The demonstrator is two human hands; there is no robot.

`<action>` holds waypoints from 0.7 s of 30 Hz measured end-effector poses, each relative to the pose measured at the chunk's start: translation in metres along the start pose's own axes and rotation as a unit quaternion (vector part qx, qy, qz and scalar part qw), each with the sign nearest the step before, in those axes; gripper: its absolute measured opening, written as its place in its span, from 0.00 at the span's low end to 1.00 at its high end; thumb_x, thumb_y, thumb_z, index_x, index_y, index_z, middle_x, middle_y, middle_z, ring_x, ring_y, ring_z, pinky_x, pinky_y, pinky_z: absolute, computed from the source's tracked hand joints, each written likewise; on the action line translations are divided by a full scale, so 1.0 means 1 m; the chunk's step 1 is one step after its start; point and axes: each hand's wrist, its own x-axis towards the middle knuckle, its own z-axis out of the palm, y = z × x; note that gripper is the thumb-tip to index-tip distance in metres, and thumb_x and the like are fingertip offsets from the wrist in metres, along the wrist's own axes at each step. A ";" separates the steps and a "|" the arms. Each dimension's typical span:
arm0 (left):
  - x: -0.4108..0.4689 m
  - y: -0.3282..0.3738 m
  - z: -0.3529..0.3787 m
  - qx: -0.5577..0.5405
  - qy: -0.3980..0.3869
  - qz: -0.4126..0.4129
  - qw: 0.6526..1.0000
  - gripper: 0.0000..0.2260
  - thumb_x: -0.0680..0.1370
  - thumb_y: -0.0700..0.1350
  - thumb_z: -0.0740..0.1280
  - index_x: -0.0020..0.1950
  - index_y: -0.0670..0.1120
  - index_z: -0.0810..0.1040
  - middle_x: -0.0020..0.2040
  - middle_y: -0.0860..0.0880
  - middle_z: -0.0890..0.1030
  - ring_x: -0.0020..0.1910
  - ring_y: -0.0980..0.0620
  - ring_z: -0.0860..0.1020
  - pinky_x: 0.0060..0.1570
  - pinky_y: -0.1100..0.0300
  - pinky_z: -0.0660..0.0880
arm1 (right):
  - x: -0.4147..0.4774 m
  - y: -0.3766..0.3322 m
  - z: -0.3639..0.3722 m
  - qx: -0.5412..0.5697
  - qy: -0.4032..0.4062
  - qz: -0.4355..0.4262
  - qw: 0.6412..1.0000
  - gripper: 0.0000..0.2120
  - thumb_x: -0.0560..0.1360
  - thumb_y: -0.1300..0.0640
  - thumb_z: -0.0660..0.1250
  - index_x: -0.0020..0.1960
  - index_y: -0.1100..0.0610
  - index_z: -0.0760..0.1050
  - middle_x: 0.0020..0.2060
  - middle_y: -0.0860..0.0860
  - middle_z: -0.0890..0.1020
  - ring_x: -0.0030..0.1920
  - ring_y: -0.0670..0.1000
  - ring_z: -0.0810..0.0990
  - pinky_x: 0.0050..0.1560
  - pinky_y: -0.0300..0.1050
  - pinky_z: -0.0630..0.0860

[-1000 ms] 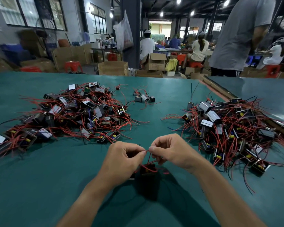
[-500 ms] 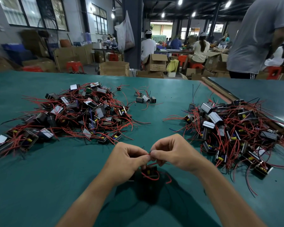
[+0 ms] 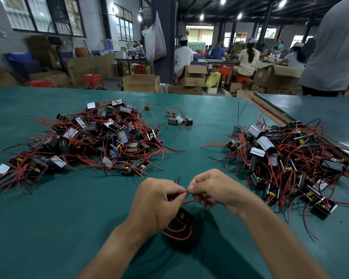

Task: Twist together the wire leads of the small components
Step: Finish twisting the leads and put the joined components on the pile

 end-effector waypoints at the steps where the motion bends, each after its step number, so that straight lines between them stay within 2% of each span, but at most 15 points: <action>1: 0.000 0.000 0.001 0.016 0.000 0.007 1.000 0.05 0.71 0.49 0.69 0.38 0.49 0.84 0.30 0.54 0.80 0.27 0.57 0.75 0.27 0.57 0.71 | 0.000 0.000 0.000 0.004 -0.006 0.018 1.000 0.12 0.76 0.63 0.66 0.34 0.56 0.74 0.24 0.49 0.74 0.25 0.47 0.70 0.25 0.37 0.67; 4: 0.001 0.002 0.004 -0.012 0.004 -0.019 1.000 0.03 0.70 0.48 0.71 0.41 0.51 0.83 0.32 0.55 0.81 0.28 0.59 0.76 0.28 0.57 0.72 | -0.001 0.000 -0.001 0.006 -0.016 0.036 0.999 0.12 0.77 0.62 0.65 0.35 0.56 0.74 0.25 0.49 0.73 0.26 0.46 0.70 0.26 0.37 0.67; 6: 0.001 0.003 0.004 -0.050 0.012 -0.049 0.997 0.05 0.69 0.47 0.72 0.45 0.53 0.83 0.32 0.58 0.82 0.28 0.59 0.78 0.30 0.58 0.73 | -0.001 0.000 -0.001 0.001 -0.020 0.031 0.999 0.12 0.78 0.62 0.64 0.36 0.56 0.73 0.26 0.50 0.72 0.26 0.47 0.70 0.27 0.38 0.67; 10: 0.000 0.004 0.003 0.000 -0.013 -0.009 1.000 0.02 0.70 0.46 0.72 0.38 0.50 0.84 0.31 0.56 0.81 0.28 0.60 0.76 0.29 0.59 0.72 | -0.001 0.000 0.000 -0.021 -0.033 0.039 0.998 0.14 0.78 0.63 0.62 0.34 0.54 0.71 0.25 0.49 0.70 0.25 0.46 0.66 0.27 0.37 0.66; 16: -0.001 0.005 0.005 0.014 0.000 -0.009 1.000 0.02 0.70 0.45 0.72 0.39 0.50 0.85 0.31 0.56 0.81 0.28 0.59 0.76 0.30 0.57 0.72 | 0.001 0.001 0.005 -0.001 0.013 0.059 0.998 0.13 0.74 0.62 0.60 0.31 0.55 0.69 0.24 0.49 0.69 0.24 0.47 0.64 0.28 0.38 0.64; 18: 0.000 0.005 0.005 -0.004 0.010 -0.019 1.000 0.03 0.70 0.45 0.71 0.39 0.50 0.85 0.32 0.56 0.82 0.28 0.58 0.77 0.30 0.58 0.73 | 0.002 0.000 0.006 -0.014 0.020 0.045 0.999 0.14 0.74 0.63 0.59 0.30 0.55 0.69 0.24 0.50 0.69 0.23 0.48 0.64 0.27 0.38 0.64; 21: 0.000 0.005 0.005 -0.022 0.023 -0.029 0.999 0.03 0.70 0.47 0.71 0.40 0.50 0.84 0.33 0.58 0.82 0.28 0.58 0.78 0.30 0.58 0.74 | 0.003 0.000 0.006 -0.062 0.020 -0.021 0.998 0.15 0.76 0.65 0.59 0.31 0.56 0.69 0.23 0.51 0.70 0.23 0.49 0.65 0.27 0.42 0.65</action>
